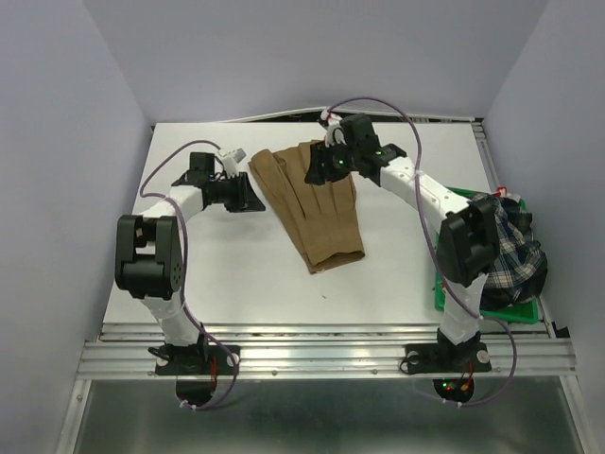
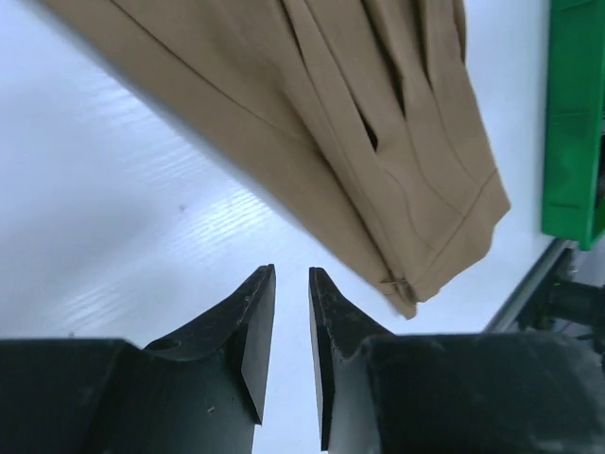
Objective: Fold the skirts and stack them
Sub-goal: Fold the skirt
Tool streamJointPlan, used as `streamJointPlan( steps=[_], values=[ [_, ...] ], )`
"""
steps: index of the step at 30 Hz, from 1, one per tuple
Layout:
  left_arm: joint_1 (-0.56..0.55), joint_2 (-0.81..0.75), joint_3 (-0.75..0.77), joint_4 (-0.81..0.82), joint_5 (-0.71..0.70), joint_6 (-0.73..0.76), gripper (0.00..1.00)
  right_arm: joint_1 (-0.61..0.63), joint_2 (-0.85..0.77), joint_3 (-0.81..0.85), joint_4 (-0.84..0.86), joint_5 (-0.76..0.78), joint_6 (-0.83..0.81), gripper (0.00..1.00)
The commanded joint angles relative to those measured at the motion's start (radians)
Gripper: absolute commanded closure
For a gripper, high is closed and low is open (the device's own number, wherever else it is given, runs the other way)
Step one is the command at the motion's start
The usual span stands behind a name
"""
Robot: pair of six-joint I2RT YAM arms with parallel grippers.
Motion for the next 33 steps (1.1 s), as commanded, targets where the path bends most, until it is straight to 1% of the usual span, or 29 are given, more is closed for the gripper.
streamJointPlan(
  steps=[1, 3, 4, 9, 12, 16, 20, 21, 22, 23, 24, 26, 27, 33],
  values=[
    [-0.041, -0.028, -0.086, 0.24, 0.028, -0.265, 0.71, 0.066, 0.122, 0.133, -0.021, 0.152, 0.035, 0.42],
    [-0.064, -0.022, -0.108, 0.314, -0.015, -0.346, 0.74, 0.085, 0.156, 0.144, -0.028, 0.192, 0.029, 0.43],
    [-0.074, -0.011, -0.105, 0.325, -0.035, -0.361, 0.76, 0.094, 0.164, 0.145, -0.022, 0.202, 0.028, 0.43],
    [-0.126, 0.111, -0.048, 0.357, -0.065, -0.414, 0.87, 0.132, 0.233, 0.168, -0.014, 0.253, 0.021, 0.42],
    [-0.127, 0.179, -0.022, 0.374, -0.091, -0.437, 0.95, 0.152, 0.263, 0.211, -0.032, 0.258, 0.021, 0.42],
    [-0.127, 0.228, -0.005, 0.371, -0.116, -0.443, 1.0, 0.174, 0.303, 0.222, -0.041, 0.301, 0.008, 0.4],
    [-0.129, 0.25, -0.005, 0.372, -0.124, -0.446, 1.0, 0.192, 0.346, 0.243, -0.084, 0.333, -0.009, 0.43],
    [-0.129, 0.253, -0.005, 0.372, -0.124, -0.443, 1.0, 0.201, 0.352, 0.243, -0.084, 0.339, -0.012, 0.51],
    [-0.129, 0.254, -0.007, 0.372, -0.125, -0.443, 1.0, 0.201, 0.363, 0.243, -0.088, 0.333, -0.015, 0.56],
    [-0.127, 0.257, -0.005, 0.368, -0.128, -0.441, 1.0, 0.201, 0.366, 0.246, -0.091, 0.324, -0.011, 0.64],
    [-0.127, 0.26, -0.002, 0.36, -0.133, -0.437, 1.0, 0.201, 0.369, 0.254, -0.094, 0.308, -0.012, 0.8],
    [-0.127, 0.266, 0.004, 0.348, -0.148, -0.429, 1.0, 0.201, 0.366, 0.262, -0.098, 0.272, -0.008, 0.9],
    [-0.127, 0.268, 0.007, 0.342, -0.153, -0.425, 1.0, 0.201, 0.362, 0.265, -0.1, 0.261, -0.003, 0.99],
    [-0.121, 0.266, 0.009, 0.323, -0.177, -0.412, 1.0, 0.201, 0.296, 0.254, -0.08, 0.212, 0.046, 0.99]
  ],
)
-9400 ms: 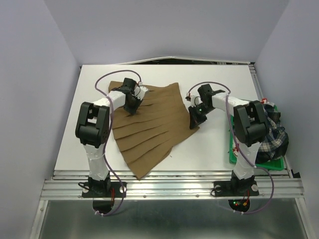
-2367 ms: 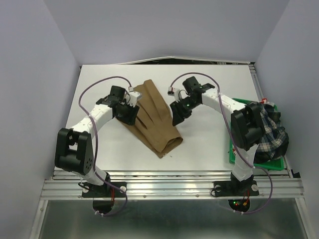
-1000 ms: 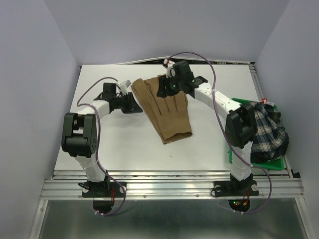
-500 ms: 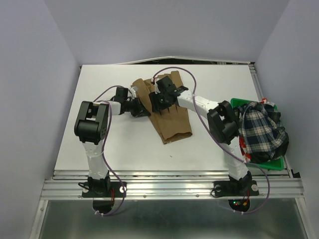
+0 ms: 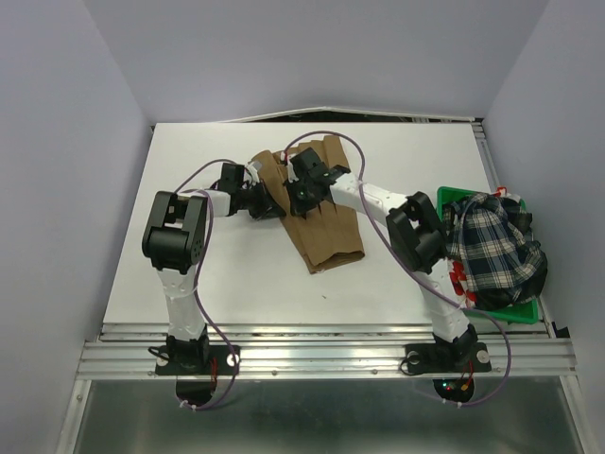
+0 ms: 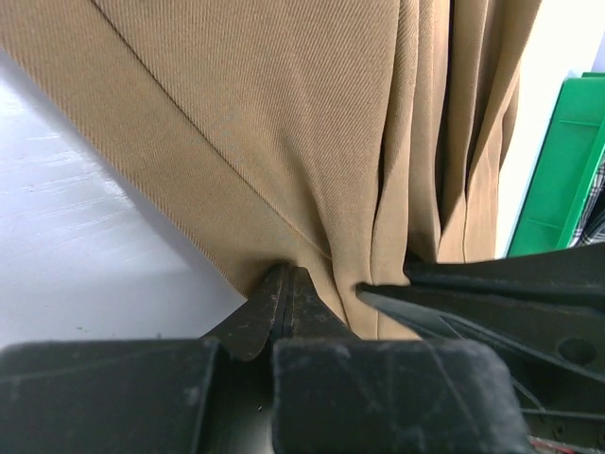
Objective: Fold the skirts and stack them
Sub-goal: Fold the skirt
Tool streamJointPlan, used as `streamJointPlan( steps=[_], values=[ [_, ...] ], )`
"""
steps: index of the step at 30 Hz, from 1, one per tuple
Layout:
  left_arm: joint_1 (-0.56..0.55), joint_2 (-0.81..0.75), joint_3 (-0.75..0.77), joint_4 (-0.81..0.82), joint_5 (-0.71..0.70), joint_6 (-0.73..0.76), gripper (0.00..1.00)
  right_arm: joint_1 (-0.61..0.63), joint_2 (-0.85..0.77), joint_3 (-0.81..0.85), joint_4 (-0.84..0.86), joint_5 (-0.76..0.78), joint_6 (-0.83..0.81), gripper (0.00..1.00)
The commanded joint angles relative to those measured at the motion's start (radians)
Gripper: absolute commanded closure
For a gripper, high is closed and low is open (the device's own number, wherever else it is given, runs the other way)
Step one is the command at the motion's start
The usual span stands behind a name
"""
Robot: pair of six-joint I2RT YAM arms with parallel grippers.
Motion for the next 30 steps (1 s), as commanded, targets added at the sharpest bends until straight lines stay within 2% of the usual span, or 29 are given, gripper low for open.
streamJointPlan(
  steps=[1, 11, 15, 16, 17, 18, 19, 21, 22, 24, 25, 28, 30],
  values=[
    [0.01, 0.007, 0.022, -0.026, -0.06, 0.033, 1.0, 0.008, -0.083, 0.035, 0.012, -0.045, 0.058, 0.99],
    [0.024, 0.002, 0.027, -0.054, -0.086, 0.062, 1.0, 0.008, -0.034, 0.003, 0.013, -0.192, 0.205, 0.99],
    [0.03, -0.001, 0.033, -0.069, -0.092, 0.082, 1.0, -0.001, -0.006, -0.006, 0.016, -0.2, 0.204, 0.99],
    [0.03, -0.007, 0.035, -0.074, -0.094, 0.088, 0.97, -0.01, 0.0, -0.007, 0.015, -0.203, 0.202, 0.99],
    [0.03, -0.012, 0.036, -0.078, -0.094, 0.102, 0.93, -0.019, 0.005, -0.009, 0.015, -0.214, 0.204, 0.9],
    [0.03, -0.03, 0.036, -0.083, -0.094, 0.112, 0.85, -0.043, 0.006, -0.012, 0.016, -0.252, 0.204, 0.8],
    [0.033, -0.042, 0.036, -0.095, -0.094, 0.125, 0.81, -0.057, 0.002, -0.014, 0.016, -0.266, 0.199, 0.66],
    [0.036, -0.093, 0.035, -0.112, -0.094, 0.161, 0.72, -0.1, -0.018, 0.002, 0.016, -0.328, 0.178, 0.56],
    [0.045, -0.111, 0.033, -0.132, -0.086, 0.174, 0.69, -0.119, -0.047, 0.009, 0.013, -0.355, 0.158, 0.45],
    [0.053, -0.174, 0.038, -0.158, -0.078, 0.233, 0.66, -0.156, -0.087, 0.022, 0.012, -0.446, 0.141, 0.35],
    [0.055, -0.194, 0.044, -0.211, -0.075, 0.259, 0.64, -0.192, -0.135, 0.022, 0.004, -0.477, 0.126, 0.27],
    [0.056, -0.281, 0.041, -0.276, -0.068, 0.373, 0.56, -0.249, -0.211, -0.027, -0.025, -0.579, 0.042, 0.24],
    [0.055, -0.353, 0.029, -0.331, -0.083, 0.475, 0.46, -0.294, -0.289, -0.126, -0.062, -0.632, -0.062, 0.3]
  ],
)
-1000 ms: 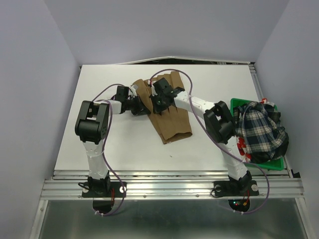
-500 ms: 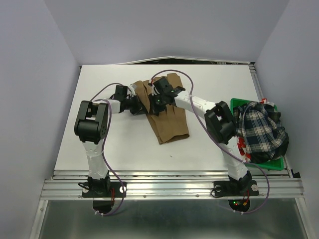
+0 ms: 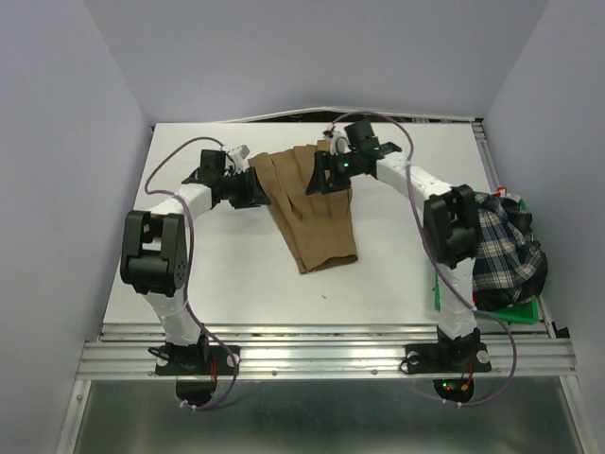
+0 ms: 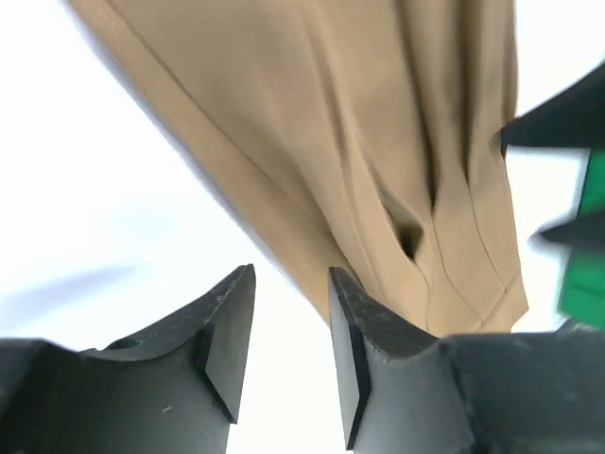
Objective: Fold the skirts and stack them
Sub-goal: Fold the skirt
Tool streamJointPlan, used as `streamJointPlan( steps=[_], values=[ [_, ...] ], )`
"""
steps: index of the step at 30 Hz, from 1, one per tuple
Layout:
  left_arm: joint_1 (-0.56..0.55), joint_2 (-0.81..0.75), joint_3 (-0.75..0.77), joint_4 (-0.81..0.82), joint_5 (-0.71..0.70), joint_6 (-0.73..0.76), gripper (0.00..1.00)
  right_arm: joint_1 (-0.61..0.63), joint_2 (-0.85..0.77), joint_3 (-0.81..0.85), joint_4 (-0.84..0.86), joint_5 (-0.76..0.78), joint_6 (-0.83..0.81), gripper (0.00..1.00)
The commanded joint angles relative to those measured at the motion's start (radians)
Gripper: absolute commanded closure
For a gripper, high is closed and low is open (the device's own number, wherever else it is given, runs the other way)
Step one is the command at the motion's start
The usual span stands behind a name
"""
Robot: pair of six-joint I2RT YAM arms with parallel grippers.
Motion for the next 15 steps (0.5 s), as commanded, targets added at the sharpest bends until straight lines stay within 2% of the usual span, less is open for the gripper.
streamJointPlan(
  steps=[1, 2, 4, 5, 9, 10, 12, 13, 15],
  values=[
    [-0.005, -0.185, 0.01, -0.126, -0.026, 0.254, 0.41, -0.059, -0.219, -0.126, -0.074, -0.173, -0.202, 0.33],
    [-0.019, -0.224, 0.016, -0.138, -0.064, 0.303, 0.36, -0.071, -0.26, -0.171, -0.087, -0.169, -0.26, 0.35],
    [-0.049, -0.265, 0.016, -0.168, -0.113, 0.393, 0.35, -0.071, -0.296, -0.261, -0.101, -0.187, -0.325, 0.46],
    [-0.077, -0.288, 0.01, -0.172, -0.177, 0.478, 0.34, -0.071, -0.311, -0.353, -0.092, -0.202, -0.341, 0.48],
    [-0.302, -0.405, -0.077, -0.137, -0.382, 0.66, 0.27, -0.071, -0.312, -0.524, 0.022, -0.285, -0.306, 0.59],
    [-0.415, -0.438, -0.12, -0.117, -0.461, 0.69, 0.22, -0.071, -0.281, -0.542, 0.063, -0.316, -0.3, 0.6],
    [-0.522, -0.46, -0.158, -0.102, -0.538, 0.777, 0.18, -0.071, -0.238, -0.561, 0.108, -0.362, -0.276, 0.6],
    [-0.619, -0.459, -0.189, -0.084, -0.613, 0.802, 0.17, -0.071, -0.191, -0.559, 0.14, -0.362, -0.238, 0.62],
    [-0.738, -0.437, -0.209, -0.068, -0.705, 0.859, 0.16, -0.071, -0.131, -0.564, 0.174, -0.371, -0.216, 0.64]
  ],
)
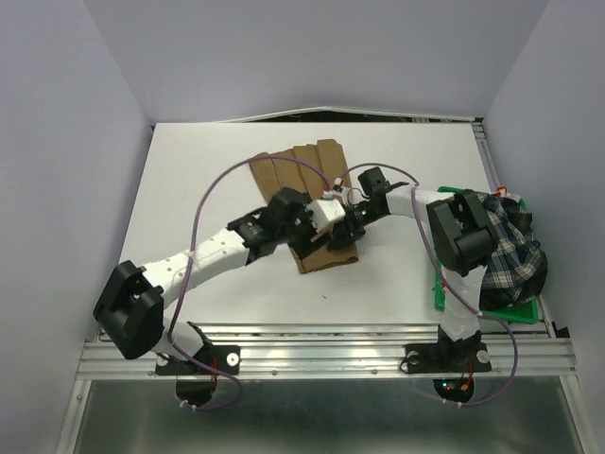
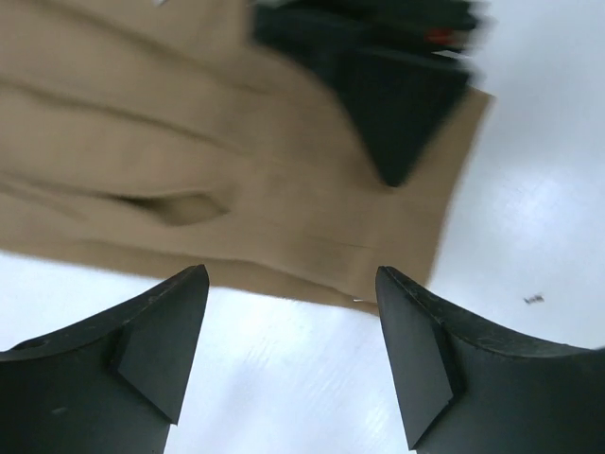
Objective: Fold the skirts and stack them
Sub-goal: Fold the skirt
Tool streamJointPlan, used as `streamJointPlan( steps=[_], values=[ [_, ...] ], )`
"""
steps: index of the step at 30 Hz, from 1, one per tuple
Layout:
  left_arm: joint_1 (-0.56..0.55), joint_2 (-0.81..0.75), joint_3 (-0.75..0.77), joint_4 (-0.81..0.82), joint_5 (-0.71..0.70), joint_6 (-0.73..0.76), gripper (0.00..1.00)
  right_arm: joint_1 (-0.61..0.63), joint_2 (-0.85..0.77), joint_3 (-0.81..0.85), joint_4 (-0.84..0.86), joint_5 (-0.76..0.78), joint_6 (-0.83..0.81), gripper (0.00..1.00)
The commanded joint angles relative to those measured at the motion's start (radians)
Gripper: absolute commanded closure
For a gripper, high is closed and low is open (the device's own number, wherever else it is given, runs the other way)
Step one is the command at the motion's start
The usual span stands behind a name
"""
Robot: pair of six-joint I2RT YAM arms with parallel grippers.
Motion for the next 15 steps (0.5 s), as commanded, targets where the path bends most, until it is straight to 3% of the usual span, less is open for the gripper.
streamJointPlan(
  steps=[1, 6, 13, 15],
  values=[
    [-0.164, 0.011, -0.058, 0.023, -0.251, 0.211, 0.16, -0.006, 0.071, -0.012, 0.123, -0.071, 0.044, 0.64],
    [-0.34, 0.111, -0.044, 0.042, -0.365, 0.241, 0.16, -0.006, 0.135, -0.039, 0.14, -0.015, 0.042, 0.65],
    [-0.381, 0.292, -0.02, 0.077, -0.416, 0.228, 0.17, -0.006, 0.143, -0.067, 0.147, 0.04, 0.053, 0.66],
    [-0.382, 0.315, -0.026, 0.091, -0.405, 0.241, 0.22, -0.006, 0.146, -0.067, 0.147, 0.043, 0.059, 0.66]
  ],
)
